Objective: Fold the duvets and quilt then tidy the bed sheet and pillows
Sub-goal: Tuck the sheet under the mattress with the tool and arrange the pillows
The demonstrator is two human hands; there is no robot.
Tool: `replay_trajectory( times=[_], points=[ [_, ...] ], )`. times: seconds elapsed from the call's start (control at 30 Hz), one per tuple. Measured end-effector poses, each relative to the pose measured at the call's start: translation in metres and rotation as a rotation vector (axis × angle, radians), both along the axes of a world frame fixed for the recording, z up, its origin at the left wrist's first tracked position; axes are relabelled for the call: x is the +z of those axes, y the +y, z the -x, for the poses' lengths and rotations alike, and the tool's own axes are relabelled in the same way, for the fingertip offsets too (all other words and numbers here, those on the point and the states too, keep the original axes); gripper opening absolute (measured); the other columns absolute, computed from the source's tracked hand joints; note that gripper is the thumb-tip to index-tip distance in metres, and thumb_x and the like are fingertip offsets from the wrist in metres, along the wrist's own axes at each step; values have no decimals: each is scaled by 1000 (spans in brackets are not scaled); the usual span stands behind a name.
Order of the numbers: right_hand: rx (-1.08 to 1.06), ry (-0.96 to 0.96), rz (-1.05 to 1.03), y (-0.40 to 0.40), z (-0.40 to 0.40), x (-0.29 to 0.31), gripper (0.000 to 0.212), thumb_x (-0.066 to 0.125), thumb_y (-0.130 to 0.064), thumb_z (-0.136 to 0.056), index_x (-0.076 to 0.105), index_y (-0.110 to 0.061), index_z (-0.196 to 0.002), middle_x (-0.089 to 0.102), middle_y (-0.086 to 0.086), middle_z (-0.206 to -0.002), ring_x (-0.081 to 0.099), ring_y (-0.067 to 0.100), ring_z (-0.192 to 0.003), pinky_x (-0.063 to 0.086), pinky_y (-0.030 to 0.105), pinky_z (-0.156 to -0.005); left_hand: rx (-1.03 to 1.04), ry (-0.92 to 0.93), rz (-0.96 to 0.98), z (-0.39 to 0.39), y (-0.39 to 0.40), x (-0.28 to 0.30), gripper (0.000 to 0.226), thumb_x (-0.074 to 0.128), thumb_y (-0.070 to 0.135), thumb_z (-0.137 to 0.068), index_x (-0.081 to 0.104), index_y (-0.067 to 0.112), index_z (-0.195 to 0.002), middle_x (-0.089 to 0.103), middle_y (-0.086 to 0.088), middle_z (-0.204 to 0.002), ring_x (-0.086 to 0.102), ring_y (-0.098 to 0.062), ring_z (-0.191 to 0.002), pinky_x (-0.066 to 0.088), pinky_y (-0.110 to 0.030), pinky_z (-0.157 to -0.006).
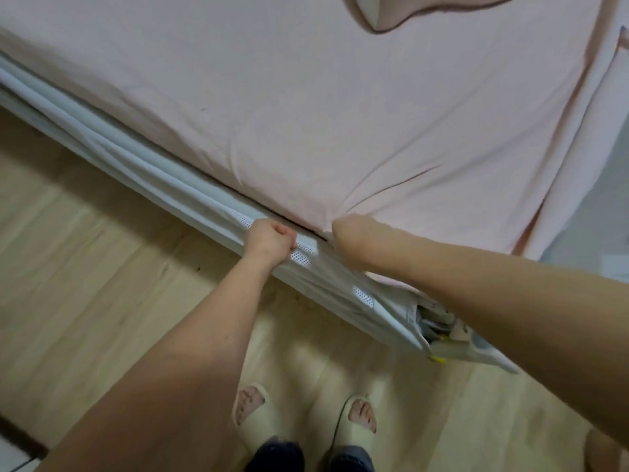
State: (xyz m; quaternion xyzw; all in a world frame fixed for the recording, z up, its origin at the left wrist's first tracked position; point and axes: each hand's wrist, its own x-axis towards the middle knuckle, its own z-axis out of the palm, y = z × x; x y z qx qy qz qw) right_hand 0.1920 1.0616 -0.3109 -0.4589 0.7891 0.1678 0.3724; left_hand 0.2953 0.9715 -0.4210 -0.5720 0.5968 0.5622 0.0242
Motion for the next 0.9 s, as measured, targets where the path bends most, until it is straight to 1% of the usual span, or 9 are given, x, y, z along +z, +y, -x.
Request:
replay_trajectory(
  times=[0.1, 0.3, 0.4, 0.47, 0.53, 0.6, 0.7, 0.8, 0.9],
  points=[
    [11, 83, 58, 21, 6, 5, 26, 36, -6, -97, 54, -3, -115, 55, 15, -120, 55, 33, -108, 35, 31, -75, -99, -71, 140, -9, 4, 11, 13, 59, 6, -85, 66, 8, -74, 67, -17, -75, 65, -31, -77, 56, -39, -79],
    [-97, 54, 105, 35, 0, 18, 29, 36, 1, -94, 54, -3, -117, 52, 14, -108, 54, 32, -106, 42, 36, -83, -446, -164, 283, -2, 17, 51, 15, 59, 14, -87, 66, 15, -101, 66, -4, -103, 60, -23, -102, 48, -30, -90],
    [-145, 46, 178, 69, 12, 65, 14, 39, -8, -95, 52, -6, -91, 53, 14, -99, 47, 27, -81, 37, 32, -70, -487, -187, 325, 4, 31, 61, 23, 57, 14, -88, 66, 10, -109, 65, -8, -113, 59, -26, -106, 45, -30, -92],
    [-258, 96, 267, 97, 21, 91, 30, 41, -21, -98, 39, -14, -69, 49, 9, -80, 45, 28, -73, 35, 31, -65, -469, -93, 390, 12, 50, 72, 18, 56, 15, -90, 66, 10, -104, 67, -7, -106, 61, -26, -100, 47, -31, -86],
    [-340, 247, 412, 121, 28, 103, 35, 39, -29, -99, 36, -15, -67, 44, 6, -71, 45, 31, -71, 34, 34, -62, -548, 42, 532, 24, 71, 81, 17, 58, 22, -90, 65, 14, -103, 65, -3, -103, 61, -24, -99, 49, -34, -82],
    [-366, 360, 506, 138, 39, 99, 22, 42, -26, -98, 45, -12, -81, 51, 10, -76, 50, 34, -74, 33, 35, -60, -764, 129, 662, 37, 95, 85, 39, 65, 37, -85, 60, 17, -117, 57, -2, -118, 52, -23, -112, 46, -37, -90],
    [-323, 341, 441, 152, 55, 75, 12, 48, -11, -91, 50, -7, -102, 49, 12, -95, 54, 35, -86, 37, 36, -64, -1108, 5, 854, 50, 131, 78, 83, 77, 56, -62, 51, 14, -128, 41, -12, -139, 35, -31, -133, 27, -44, -113],
    [-280, 176, 304, 168, 70, 53, 32, 55, -30, -90, 47, -7, -109, 41, 9, -106, 44, 28, -104, 43, 38, -82, -1174, -23, 1047, 61, 154, 67, 58, 80, 38, -60, 60, 17, -111, 55, -9, -118, 50, -31, -116, 39, -45, -102],
    [-192, 160, 167, 185, 87, 41, 64, 69, -47, -76, 42, -11, -121, 40, 9, -126, 32, 26, -119, 40, 38, -95, -943, 164, 1061, 75, 162, 68, 31, 64, 16, -73, 64, 17, -105, 62, -4, -97, 58, -30, -88, 45, -38, -73]
  ],
)
